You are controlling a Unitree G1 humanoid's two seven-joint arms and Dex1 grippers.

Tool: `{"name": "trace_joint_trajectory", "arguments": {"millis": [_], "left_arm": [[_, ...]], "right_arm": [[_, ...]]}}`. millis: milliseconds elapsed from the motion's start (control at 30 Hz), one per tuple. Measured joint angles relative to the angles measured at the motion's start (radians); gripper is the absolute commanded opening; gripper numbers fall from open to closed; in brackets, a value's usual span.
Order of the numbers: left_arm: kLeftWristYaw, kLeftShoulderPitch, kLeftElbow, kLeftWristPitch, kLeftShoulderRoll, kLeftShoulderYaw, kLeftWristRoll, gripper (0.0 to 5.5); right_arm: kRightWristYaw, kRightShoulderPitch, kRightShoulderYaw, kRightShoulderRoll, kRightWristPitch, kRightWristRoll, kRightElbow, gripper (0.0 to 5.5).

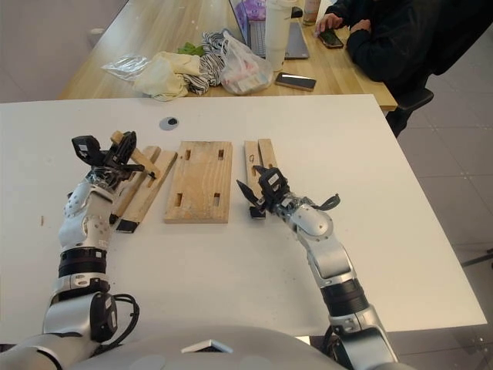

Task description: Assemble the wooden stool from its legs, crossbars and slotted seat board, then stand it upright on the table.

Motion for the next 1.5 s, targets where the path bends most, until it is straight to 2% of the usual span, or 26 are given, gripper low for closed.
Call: {"name": "trace_joint_trajectory", "arguments": {"millis": [367,667,1067,1300,1500], "left_arm": [[0.017,0.069,-0.147,0.069,0.001,0.025,-0.039,0.38],[0.035,0.091,-0.155,0.068,0.002,0.03,-0.016,0.38],[0.017,0.119,-0.07,-0.083,-0.004,-0.008,0.045,0.38],[-0.004,0.171,0.035,-0.347,-0.006,-0.08,0.143,0.38],[-0.009,0.155,0.087,-0.383,-0.006,-0.082,0.132,0.38]], "right_arm": [[0.0,0.018,0.001,-0.002,0.0,-0.015,0.0,2.73],[0.001,0.032,0.008,-0.001,0.0,-0.034,0.0,2.73],[0.019,0.034,0.02,-0.003,0.005,-0.057,-0.006,2.73],[0.03,0.034,0.028,-0.004,0.001,-0.069,0.005,2.73],[0.042,0.032,0.008,0.006,0.011,-0.034,-0.008,2.73]]}}
